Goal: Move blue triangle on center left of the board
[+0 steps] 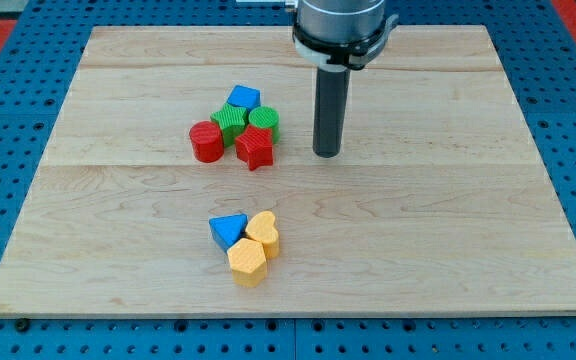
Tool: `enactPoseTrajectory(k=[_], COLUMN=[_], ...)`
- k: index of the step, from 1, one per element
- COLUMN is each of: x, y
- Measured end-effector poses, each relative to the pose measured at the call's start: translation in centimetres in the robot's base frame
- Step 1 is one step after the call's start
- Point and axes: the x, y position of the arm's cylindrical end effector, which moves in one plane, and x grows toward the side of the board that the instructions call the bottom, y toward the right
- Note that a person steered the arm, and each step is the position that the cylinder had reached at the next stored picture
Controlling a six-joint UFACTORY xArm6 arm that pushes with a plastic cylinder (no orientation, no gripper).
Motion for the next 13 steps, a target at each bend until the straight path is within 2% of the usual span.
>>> enactPoseTrajectory(k=[2, 3, 4, 5, 6, 7, 9, 13], x=[-0.2, 0.0, 4.3, 10.4, 14.1, 15.2, 15.2, 10.6], y=[-5.8, -2.3, 2.7, 2.8, 1.0, -4.3, -5.4, -10.3])
